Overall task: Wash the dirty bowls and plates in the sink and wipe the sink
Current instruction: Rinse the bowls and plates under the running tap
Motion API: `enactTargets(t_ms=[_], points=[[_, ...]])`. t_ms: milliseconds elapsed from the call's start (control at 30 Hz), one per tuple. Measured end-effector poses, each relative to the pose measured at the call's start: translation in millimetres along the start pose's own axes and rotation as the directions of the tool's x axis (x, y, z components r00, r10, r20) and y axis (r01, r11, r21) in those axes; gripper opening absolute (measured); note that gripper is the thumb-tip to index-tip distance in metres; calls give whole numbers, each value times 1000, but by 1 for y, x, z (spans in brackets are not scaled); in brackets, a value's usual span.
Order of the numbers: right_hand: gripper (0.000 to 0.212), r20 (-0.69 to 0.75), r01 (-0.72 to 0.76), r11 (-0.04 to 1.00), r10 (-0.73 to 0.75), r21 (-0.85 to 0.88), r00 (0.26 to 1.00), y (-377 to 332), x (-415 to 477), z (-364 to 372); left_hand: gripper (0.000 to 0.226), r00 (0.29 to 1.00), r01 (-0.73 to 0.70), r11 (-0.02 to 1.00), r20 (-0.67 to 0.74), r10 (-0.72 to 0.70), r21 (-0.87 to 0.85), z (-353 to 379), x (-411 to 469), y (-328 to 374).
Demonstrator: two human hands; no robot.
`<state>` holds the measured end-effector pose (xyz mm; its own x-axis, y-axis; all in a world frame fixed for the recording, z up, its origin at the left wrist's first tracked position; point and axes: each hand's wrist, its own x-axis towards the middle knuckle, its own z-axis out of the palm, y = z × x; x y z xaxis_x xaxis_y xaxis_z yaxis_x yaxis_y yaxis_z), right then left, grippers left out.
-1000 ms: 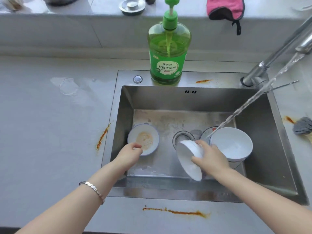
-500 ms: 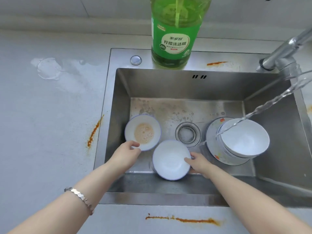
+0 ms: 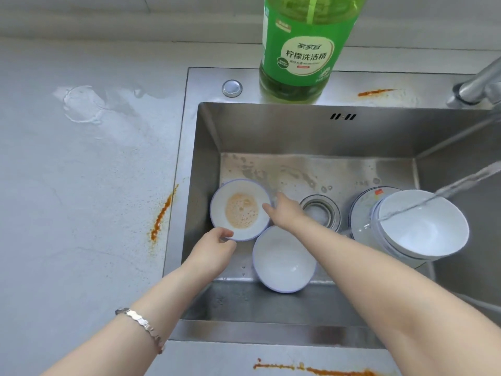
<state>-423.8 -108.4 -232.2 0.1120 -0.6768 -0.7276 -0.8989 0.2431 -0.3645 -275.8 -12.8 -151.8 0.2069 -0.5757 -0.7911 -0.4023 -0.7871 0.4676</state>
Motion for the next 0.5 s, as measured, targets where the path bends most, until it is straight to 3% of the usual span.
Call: enactTargets(t_ms=[67,133,300,433,500], points=[[40,100,-22,997,14,80,995,-5,13,3,33,1000,8,1000,0,-8,-14,1,3,-1],[33,106,-32,987,16,156,994,-6,17,5,32,1000,15,999,-2,-15,-33,1,5,-3],[32,-44,43,982,-35,184,998,-5,-5,-5,31,999,43,999,1,-43,-12,-7,2,-8],[21,-174,85,926,-21,367,984,8,-45,-31,40,996,84,996,-8,-84,-43,-11,-6,1],[14,-212,84,883,18,462,977,17,-71,-47,47,999,50,986,-3,-51,-162,-9,-17,18]])
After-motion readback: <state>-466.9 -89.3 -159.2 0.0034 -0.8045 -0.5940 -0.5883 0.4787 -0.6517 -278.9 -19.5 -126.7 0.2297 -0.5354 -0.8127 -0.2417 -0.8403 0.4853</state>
